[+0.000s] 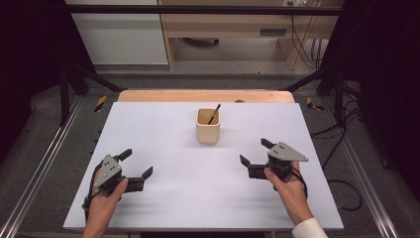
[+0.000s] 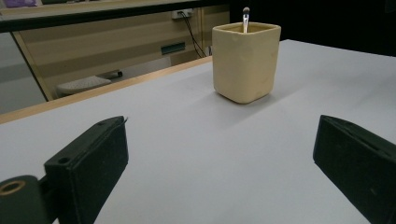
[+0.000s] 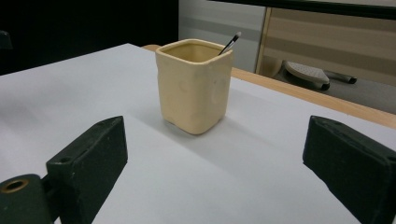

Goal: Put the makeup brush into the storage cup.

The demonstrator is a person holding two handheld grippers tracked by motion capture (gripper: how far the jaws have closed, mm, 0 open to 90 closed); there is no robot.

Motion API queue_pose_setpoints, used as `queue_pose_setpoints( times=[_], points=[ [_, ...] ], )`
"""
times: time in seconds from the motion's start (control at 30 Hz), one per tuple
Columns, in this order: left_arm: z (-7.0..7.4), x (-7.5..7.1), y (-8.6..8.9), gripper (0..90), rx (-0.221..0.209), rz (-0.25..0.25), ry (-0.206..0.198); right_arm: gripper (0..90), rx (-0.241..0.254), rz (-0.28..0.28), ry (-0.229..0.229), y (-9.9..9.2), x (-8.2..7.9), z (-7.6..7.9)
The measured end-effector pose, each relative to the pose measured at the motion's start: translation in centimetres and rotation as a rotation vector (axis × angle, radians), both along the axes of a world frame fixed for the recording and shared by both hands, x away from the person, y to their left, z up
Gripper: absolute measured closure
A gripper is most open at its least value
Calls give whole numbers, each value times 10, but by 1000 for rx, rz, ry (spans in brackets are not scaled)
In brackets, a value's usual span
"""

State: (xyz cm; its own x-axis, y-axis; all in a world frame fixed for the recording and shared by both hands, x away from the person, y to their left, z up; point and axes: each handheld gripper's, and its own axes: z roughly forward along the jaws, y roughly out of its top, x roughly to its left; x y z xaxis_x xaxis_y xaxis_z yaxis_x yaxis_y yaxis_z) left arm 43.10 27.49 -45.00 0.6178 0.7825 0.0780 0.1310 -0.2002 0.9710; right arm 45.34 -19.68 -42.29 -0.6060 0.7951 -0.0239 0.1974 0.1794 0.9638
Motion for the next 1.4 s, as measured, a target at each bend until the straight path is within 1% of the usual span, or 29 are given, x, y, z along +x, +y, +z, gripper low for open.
queue_pose_setpoints(
  times=[0.13, 0.2, 0.27, 0.33, 0.47, 0.6, 0.7, 0.8, 0.93, 1.2, 1.3, 1.4],
  points=[
    [3, 0, 1, 29, -12, -1, -3, 52, 5, 0, -3, -11, -6, -2],
    [5, 0, 2, 29, -22, -4, -5, 48, 14, -9, -2, -16, -10, -2],
    [7, -1, 3, 29, -36, -3, -3, 51, 10, -20, -11, -22, -13, -2],
    [9, -1, 7, 29, -39, -2, -8, 50, 13, -29, -15, -27, -16, -2],
    [13, -4, 13, 29, -42, 4, -15, 51, 21, -52, -25, -38, -21, -2],
    [15, -6, 19, 29, -40, 3, -18, 51, 37, -73, -18, -48, -27, -2],
    [16, -9, 22, 29, -33, -4, -23, 50, 35, -75, -20, -56, -31, -3],
    [16, -11, 25, 29, -30, -4, -27, 52, 23, -75, -31, -62, -35, -5],
    [17, -14, 28, 29, -26, -11, -29, 55, 22, -72, -41, -69, -41, -10],
    [15, -19, 32, 25, -35, -15, -29, 41, 20, -70, -58, -77, -47, -22],
    [12, -19, 34, 23, -36, -23, -23, 32, 22, -74, -60, -77, -50, -26],
    [10, -20, 34, 19, -35, -25, -20, 31, 31, -73, -50, -78, -52, -31]
  ],
)
